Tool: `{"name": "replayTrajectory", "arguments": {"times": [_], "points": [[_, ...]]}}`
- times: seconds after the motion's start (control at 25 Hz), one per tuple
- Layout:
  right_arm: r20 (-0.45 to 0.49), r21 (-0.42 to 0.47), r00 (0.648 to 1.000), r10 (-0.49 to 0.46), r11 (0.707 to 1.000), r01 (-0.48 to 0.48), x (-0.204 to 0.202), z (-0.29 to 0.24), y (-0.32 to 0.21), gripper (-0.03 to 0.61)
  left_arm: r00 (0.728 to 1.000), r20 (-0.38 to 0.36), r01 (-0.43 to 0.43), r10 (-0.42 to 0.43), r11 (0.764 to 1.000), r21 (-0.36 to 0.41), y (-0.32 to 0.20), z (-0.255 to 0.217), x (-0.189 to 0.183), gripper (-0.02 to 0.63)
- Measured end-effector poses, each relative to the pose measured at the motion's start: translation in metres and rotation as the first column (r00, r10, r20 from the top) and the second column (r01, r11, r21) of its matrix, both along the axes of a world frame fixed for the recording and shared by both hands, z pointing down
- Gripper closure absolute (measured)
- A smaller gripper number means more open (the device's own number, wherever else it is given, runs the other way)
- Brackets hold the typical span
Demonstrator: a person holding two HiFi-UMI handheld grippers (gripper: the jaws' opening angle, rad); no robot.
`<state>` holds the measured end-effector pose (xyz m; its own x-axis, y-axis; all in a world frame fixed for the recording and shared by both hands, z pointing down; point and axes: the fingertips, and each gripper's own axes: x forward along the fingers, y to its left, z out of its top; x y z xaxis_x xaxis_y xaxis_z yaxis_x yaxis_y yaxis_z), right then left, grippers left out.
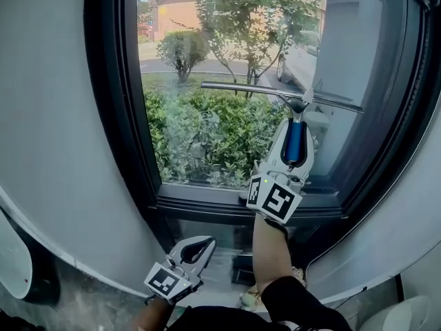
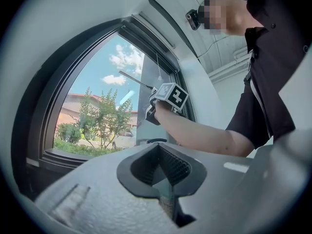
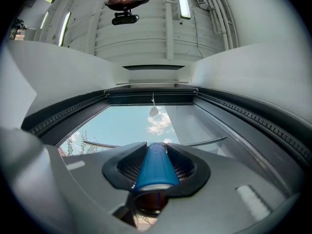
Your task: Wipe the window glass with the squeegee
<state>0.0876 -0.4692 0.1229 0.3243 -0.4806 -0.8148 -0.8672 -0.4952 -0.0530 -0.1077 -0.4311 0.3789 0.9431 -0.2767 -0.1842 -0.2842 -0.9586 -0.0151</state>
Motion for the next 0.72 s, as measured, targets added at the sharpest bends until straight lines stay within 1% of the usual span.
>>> {"name": "replayTrajectory", "arguments": {"times": [0.36, 0.6, 0.72], "points": [[0.009, -0.028, 1.0, -0.001, 1.0, 0.001, -0.001, 0.012, 0.0, 0.445, 1.0, 0.006, 0.006, -0.006, 1.0, -0.022, 0.0, 0.001, -0.003, 0.614], [0.005, -0.045, 1.0, 0.004, 0.999, -0.004, -0.002, 0.019, 0.001, 0.445, 1.0, 0.002, -0.006, 0.006, 1.0, -0.026, 0.002, 0.001, 0.001, 0.614], [0.008, -0.053, 1.0, 0.007, 0.999, -0.007, -0.003, 0.023, 0.002, 0.445, 1.0, -0.014, -0.019, 0.018, 0.998, -0.051, 0.004, -0.001, 0.002, 0.613]]}}
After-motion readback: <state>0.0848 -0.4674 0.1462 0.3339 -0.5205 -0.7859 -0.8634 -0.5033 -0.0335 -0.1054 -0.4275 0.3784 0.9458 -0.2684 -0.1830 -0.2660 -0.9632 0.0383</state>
